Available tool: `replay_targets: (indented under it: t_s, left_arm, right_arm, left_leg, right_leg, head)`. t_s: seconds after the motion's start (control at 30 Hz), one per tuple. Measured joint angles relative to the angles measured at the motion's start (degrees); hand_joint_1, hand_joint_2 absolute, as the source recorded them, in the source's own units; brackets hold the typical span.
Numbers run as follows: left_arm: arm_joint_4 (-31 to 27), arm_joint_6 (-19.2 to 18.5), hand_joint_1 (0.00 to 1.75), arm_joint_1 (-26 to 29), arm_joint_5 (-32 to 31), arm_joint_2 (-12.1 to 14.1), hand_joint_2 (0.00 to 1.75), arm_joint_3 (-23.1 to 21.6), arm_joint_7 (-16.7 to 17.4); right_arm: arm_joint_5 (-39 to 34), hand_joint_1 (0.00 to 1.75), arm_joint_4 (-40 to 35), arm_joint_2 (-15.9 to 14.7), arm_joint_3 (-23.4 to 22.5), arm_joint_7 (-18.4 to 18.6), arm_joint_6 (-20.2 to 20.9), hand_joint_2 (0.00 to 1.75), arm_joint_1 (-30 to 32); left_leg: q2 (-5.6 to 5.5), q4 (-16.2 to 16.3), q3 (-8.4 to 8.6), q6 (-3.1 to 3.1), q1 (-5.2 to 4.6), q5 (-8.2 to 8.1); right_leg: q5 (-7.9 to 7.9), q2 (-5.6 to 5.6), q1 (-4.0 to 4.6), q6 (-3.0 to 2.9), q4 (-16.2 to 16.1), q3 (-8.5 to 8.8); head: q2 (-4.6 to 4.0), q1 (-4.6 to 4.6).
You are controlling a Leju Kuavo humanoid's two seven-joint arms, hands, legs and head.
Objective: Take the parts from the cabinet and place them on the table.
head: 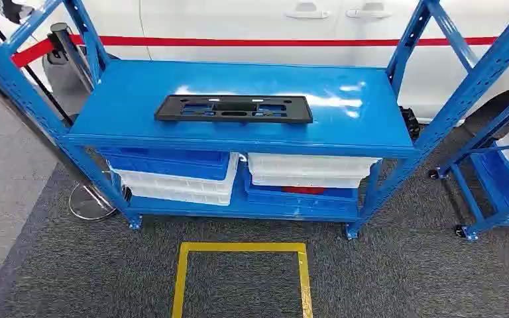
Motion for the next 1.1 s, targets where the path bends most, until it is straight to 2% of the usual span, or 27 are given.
replay_targets:
  t_s: [0.13, 0.17, 0.53, 0.73, 0.87, 0.9, 0.93, 0.97, 1.0, 1.03, 1.07, 1.1]
  left_arm:
    - [0.5, 1.2, 0.0, -0.9, 5.5, 0.0, 0.0, -3.5, -0.8]
    - [0.7, 1.4, 0.0, -1.1, 6.9, 0.0, 0.0, -4.4, -1.0]
    - [3.3, 5.9, 0.0, -3.8, 22.3, 0.0, 0.0, -14.6, -3.8]
    - [4.6, 8.3, 0.0, -5.2, 29.7, 0.0, 0.0, -20.2, -5.3]
    - [5.6, 9.6, 0.0, -6.2, 34.6, 0.1, 0.0, -24.0, -6.3]
    - [5.9, 9.9, 0.0, -6.5, 36.0, 0.1, 0.0, -25.2, -6.6]
    - [6.2, 10.2, 0.0, -6.8, 37.1, 0.4, 0.0, -26.1, -6.9]
    - [6.4, 10.5, 0.0, -7.1, 38.4, 0.4, 0.0, -27.2, -7.2]
    - [6.5, 10.6, 0.0, -7.4, 39.4, 0.4, 0.0, -27.9, -7.5]
    - [6.6, 10.8, 0.0, -7.5, 40.6, 0.4, 0.0, -28.8, -7.8]
    - [6.8, 11.0, 0.0, -7.7, 41.4, 0.4, 0.0, -29.5, -8.0]
    - [7.0, 11.2, 0.0, -8.0, 42.4, 0.4, 0.0, -30.4, -8.2]
  right_arm:
    - [2.6, 0.0, 0.5, 0.3, -4.3, -0.2, 0.0, 0.0, -0.9]
    - [3.3, 0.0, 0.6, 0.5, -5.4, -0.3, 0.0, 1.75, -1.1]
    - [10.0, 0.0, 2.3, 1.8, -18.1, -4.2, -1.0, 1.75, -4.0]
    - [12.9, 0.0, 2.9, 2.1, -24.6, -8.8, 0.2, 1.75, -6.4]
    - [14.0, 0.0, 2.2, 2.4, -26.7, -12.9, 1.9, 1.75, -8.7]
    - [14.0, 0.0, 1.4, 2.6, -26.8, -14.1, 2.4, 1.75, -9.3]
    - [13.9, 0.0, 0.6, 3.0, -26.8, -15.1, 2.9, 1.75, -9.8]
    - [13.4, 0.0, -0.6, 3.1, -26.8, -16.1, 3.3, 1.75, -10.3]
    - [13.0, 0.0, -1.8, 3.4, -26.6, -17.0, 3.7, 0.0, -10.8]
    - [12.5, 0.0, -3.2, 3.5, -26.3, -17.9, 4.0, 0.0, -11.2]
    - [12.1, 0.0, -4.2, 3.6, -26.0, -18.7, 4.4, 0.0, -11.7]
    - [11.6, 0.0, -5.4, 3.8, -25.4, -19.4, 4.8, 0.0, -12.0]
  left_leg:
    - [0.0, 0.0, 0.0, 0.0, -0.01, 0.0]
    - [0.0, 0.0, 0.0, 0.0, -0.01, 0.0]
    - [0.0, 0.0, -0.02, 0.01, -0.01, -0.02]
    - [-0.01, 0.0, -0.02, 0.02, -0.02, -0.01]
    - [-0.01, 0.0, -0.02, 0.02, -0.02, -0.01]
    - [-0.03, 0.3, -0.09, 0.18, -0.24, -0.14]
    - [-0.12, 0.2, -0.23, 0.86, -0.48, -0.23]
    - [0.01, -0.2, -0.13, 1.12, -0.52, -0.05]
    - [-0.11, -2.2, 1.24, 1.39, -0.08, 0.85]
    - [0.07, -3.2, 1.96, 1.42, 0.03, 1.29]
    - [0.09, -3.6, 2.22, 1.7, 0.09, 1.5]
    - [0.07, -3.6, 2.15, 1.84, 0.06, 1.54]
  right_leg:
    - [0.0, 0.0, 0.0, 0.0, 0.0, 0.0]
    - [0.0, 0.0, 0.0, 0.0, 0.0, -0.01]
    - [-0.03, 0.0, 0.0, 0.01, 0.0, -0.01]
    - [-0.02, 0.0, -0.01, 0.01, 0.0, 0.0]
    - [-0.01, 0.0, -0.01, 0.03, 0.0, 0.06]
    - [0.16, 0.0, -0.21, 0.2, -0.3, 0.12]
    - [0.32, -0.12, -0.56, 0.72, -0.6, 0.23]
    - [0.52, -0.09, -0.52, 1.0, -1.2, 0.54]
    - [0.38, -0.16, -0.12, 1.21, -1.4, 1.03]
    - [0.0, -0.06, -0.28, 1.08, -0.6, 1.0]
    - [-2.01, 0.04, -0.15, 0.74, 2.4, -0.52]
    - [-4.24, 0.16, -0.08, 0.6, 6.9, -2.94]
  head:
    - [0.0, -0.02]
    - [0.0, -0.02]
    - [0.0, -0.02]
    - [0.0, 0.0]
    - [0.0, -0.02]
    - [0.0, -0.02]
    - [0.0, -0.04]
    - [0.0, -0.09]
    - [0.0, -0.04]
    - [0.0, 0.24]
    - [0.0, 0.26]
    - [0.0, 0.28]
